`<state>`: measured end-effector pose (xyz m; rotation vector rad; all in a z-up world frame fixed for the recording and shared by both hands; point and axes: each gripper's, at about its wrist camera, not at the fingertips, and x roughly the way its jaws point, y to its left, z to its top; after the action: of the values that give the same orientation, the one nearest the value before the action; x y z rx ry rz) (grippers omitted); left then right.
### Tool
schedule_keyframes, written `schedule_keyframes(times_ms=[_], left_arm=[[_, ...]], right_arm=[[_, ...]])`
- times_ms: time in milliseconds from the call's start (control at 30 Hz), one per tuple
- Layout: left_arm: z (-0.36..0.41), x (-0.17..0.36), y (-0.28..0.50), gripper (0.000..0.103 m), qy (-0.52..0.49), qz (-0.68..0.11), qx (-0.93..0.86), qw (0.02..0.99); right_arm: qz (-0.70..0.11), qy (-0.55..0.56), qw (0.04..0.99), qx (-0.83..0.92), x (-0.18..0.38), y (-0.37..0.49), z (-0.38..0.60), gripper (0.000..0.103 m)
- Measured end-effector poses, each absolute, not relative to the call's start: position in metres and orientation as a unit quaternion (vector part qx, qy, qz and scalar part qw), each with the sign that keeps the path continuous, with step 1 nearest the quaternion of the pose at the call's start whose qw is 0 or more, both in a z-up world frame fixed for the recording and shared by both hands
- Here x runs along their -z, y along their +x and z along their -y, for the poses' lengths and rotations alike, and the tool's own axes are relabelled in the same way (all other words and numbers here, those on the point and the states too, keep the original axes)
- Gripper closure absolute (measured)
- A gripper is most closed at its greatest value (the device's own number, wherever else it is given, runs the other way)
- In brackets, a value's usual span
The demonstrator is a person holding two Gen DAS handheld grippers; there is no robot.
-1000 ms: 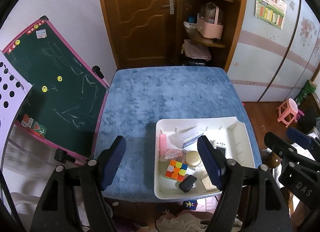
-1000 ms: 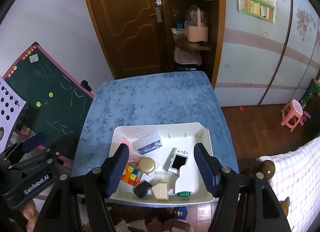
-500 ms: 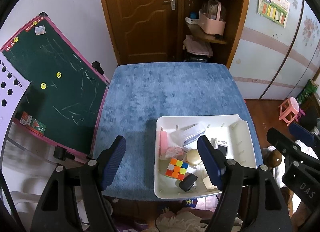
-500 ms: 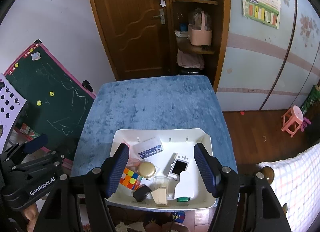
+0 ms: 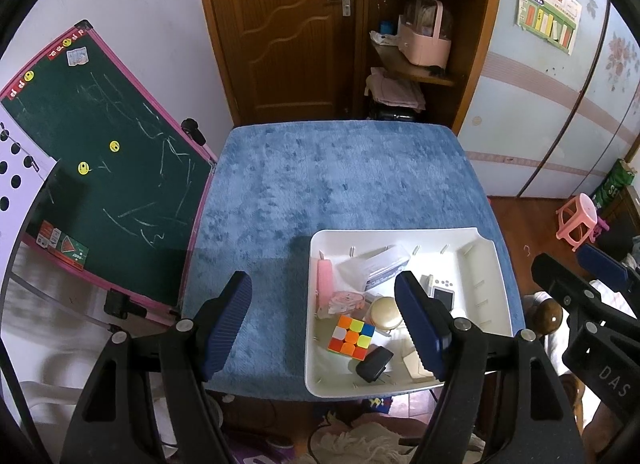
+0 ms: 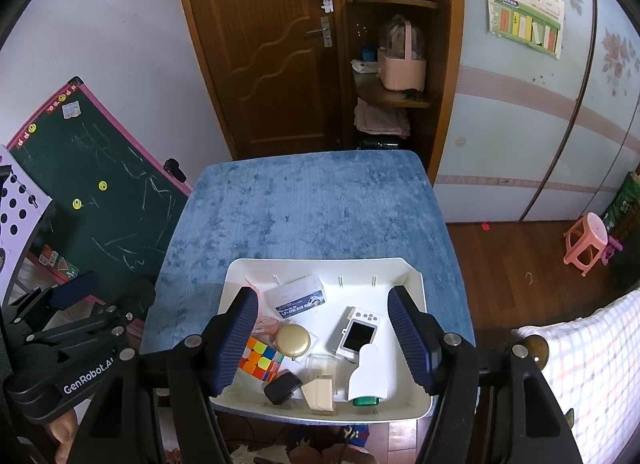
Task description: Organize rigid objects
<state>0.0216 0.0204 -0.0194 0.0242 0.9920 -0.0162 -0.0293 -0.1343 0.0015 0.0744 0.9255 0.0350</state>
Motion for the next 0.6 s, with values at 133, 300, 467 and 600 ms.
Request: schedule_keyframes(times_ms=[133,300,467,600], left_arm=[[-0.0203,0.0196,0.0219,0.026,0.012,-0.476,0.008,0.879],[-0.0192,0.0207,0.0218,0.026,0.012,-0.478,0.008,0.878],[-0.0183,0.0219,0.0216,0.026,0.012,-0.478,0.007,0.878],[-0.0189,0.0215,0.0216,0.026,0.011,-0.478,0.007,0.878]], right_arm=[[-0.446,0.036,0.894,-0.016,-0.0016,-0.0291,0.1340,0.035],[-0.447,0.036,0.894,-0.017,-0.0015,-0.0290,0.1340,0.035],[-0.448,0.036,0.893,-0.019,-0.0009,-0.0271,0.1335,0.035],[-0.449,0.034,0.892,-0.023,0.0011,-0.0260,0.1341,0.035]])
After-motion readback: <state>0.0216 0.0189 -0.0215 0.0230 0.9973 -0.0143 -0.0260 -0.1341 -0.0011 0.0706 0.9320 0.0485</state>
